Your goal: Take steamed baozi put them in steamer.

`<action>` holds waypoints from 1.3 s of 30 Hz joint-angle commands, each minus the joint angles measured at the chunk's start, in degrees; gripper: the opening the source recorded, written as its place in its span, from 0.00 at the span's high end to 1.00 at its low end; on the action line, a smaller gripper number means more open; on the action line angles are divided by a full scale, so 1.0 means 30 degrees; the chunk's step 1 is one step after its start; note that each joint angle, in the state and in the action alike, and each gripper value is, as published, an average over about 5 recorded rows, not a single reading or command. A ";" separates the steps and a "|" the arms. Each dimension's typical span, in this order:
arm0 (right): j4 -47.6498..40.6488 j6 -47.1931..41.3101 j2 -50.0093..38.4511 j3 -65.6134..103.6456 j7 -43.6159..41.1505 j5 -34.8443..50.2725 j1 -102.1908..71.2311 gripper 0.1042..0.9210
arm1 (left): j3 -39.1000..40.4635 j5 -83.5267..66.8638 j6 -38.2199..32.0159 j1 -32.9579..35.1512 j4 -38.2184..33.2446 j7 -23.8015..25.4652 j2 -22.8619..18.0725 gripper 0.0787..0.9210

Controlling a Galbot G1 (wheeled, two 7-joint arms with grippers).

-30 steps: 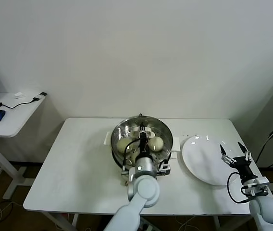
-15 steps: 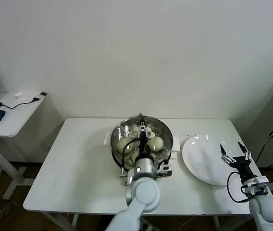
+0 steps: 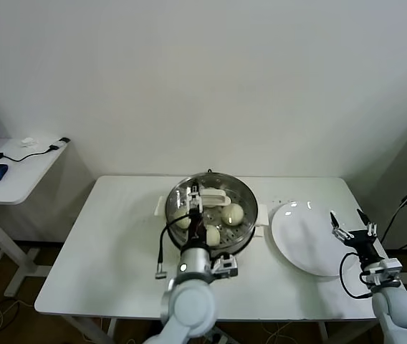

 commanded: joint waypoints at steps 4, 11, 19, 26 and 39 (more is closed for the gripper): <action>0.1478 -0.1539 0.0094 0.0271 0.0083 -0.0743 -0.0687 0.12 | -0.4687 -0.8607 -0.2390 0.2890 -0.4093 -0.5268 0.3227 0.12; 0.1762 -0.1561 0.0366 0.0250 0.0203 -0.0626 -0.0841 0.12 | -1.0572 -1.9941 -0.6683 0.4664 -0.4268 -0.8473 0.3467 0.12; 0.2251 -0.1625 0.0485 0.0112 0.0243 -0.0649 -0.0996 0.12 | -1.5631 -3.0148 -1.0713 0.7374 -0.3091 -0.7764 0.1999 0.12; 0.2503 -0.1832 0.0775 0.0084 0.0135 -0.0584 -0.1245 0.12 | -1.6924 -3.4330 -1.2023 0.8460 -0.1728 -0.6668 0.0717 0.12; 0.3046 -0.2185 0.0877 0.0603 -0.0496 -0.0107 -0.1982 0.12 | -1.7085 -3.3610 -1.3630 0.9143 -0.0865 -0.4773 0.0713 0.12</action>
